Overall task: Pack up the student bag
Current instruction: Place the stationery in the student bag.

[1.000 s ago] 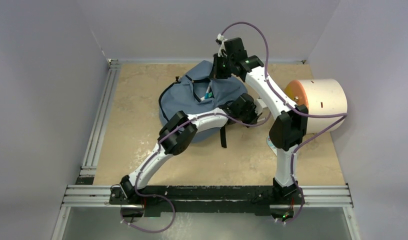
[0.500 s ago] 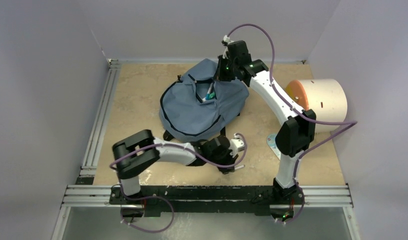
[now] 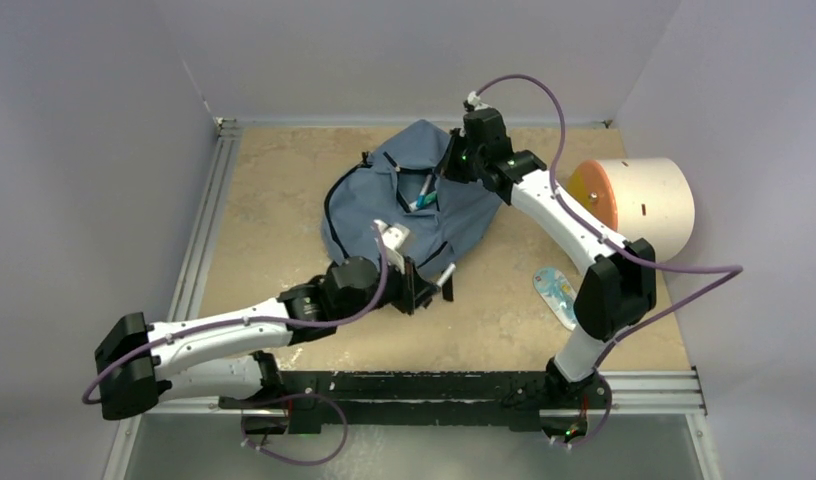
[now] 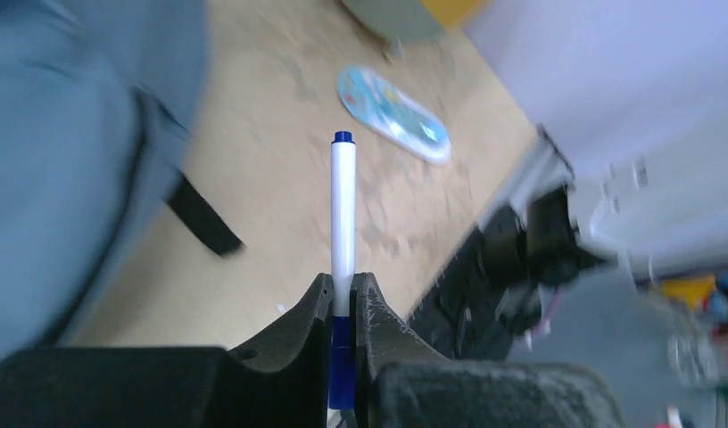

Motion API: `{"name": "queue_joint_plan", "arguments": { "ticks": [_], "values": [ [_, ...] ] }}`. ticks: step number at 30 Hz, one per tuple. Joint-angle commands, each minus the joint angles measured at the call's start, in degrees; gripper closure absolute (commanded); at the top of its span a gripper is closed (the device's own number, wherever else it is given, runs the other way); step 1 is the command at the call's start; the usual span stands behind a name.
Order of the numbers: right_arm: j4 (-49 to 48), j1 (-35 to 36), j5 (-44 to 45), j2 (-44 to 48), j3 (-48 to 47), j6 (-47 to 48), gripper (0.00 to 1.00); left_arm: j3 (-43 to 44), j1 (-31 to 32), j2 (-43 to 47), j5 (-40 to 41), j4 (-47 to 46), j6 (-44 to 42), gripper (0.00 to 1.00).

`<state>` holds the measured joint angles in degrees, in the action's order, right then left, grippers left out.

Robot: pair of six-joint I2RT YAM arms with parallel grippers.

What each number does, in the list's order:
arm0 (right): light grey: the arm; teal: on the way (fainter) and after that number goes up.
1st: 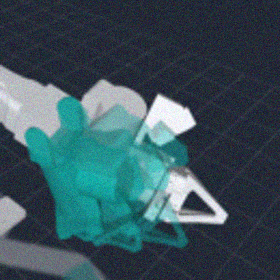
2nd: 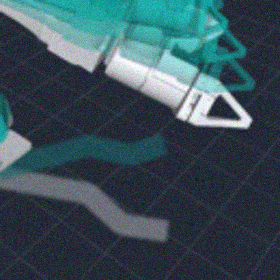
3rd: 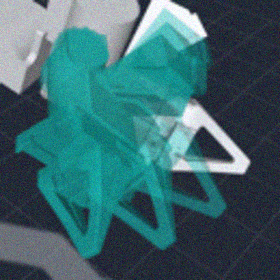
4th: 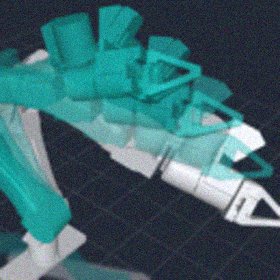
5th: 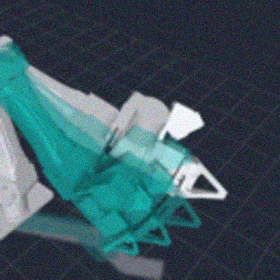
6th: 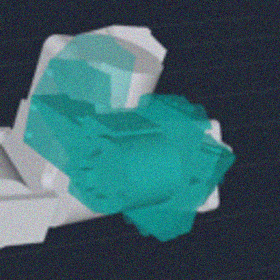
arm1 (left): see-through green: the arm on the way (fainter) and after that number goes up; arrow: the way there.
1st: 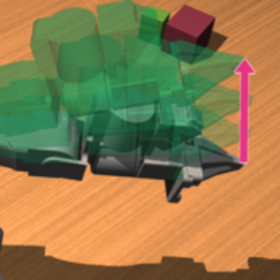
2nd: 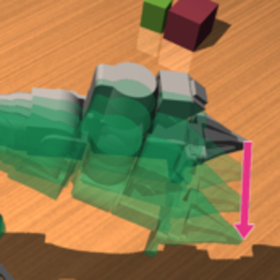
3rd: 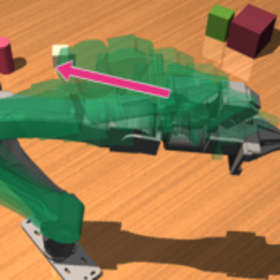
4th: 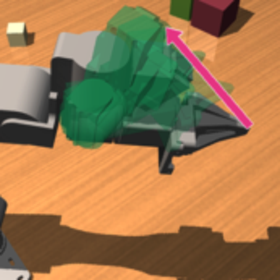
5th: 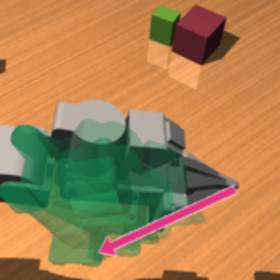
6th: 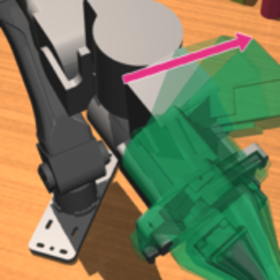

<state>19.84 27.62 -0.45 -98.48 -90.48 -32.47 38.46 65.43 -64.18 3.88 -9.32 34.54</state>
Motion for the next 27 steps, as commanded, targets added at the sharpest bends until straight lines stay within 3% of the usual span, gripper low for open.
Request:
{"name": "queue_joint_plan", "arguments": {
  "ticks": [1, 10, 27],
  "values": [
    [-7.72, 2.37, 3.46, 7.37, 3.41, -9.14, 1.00, 4.92, -7.50, 2.35, 9.67, 10.09, 9.79, 1.00],
    [-10.17, 8.67, 8.26, 10.71, 5.25, -14.84, 1.00, 12.67, -18.95, -1.99, 8.06, 20.87, 16.22, 1.00],
    [-12.72, 8.68, 6.19, 14.41, 13.26, -13.30, 1.00, 23.56, -33.53, -17.71, -11.62, 12.99, 6.54, 1.00]
  ]
}}
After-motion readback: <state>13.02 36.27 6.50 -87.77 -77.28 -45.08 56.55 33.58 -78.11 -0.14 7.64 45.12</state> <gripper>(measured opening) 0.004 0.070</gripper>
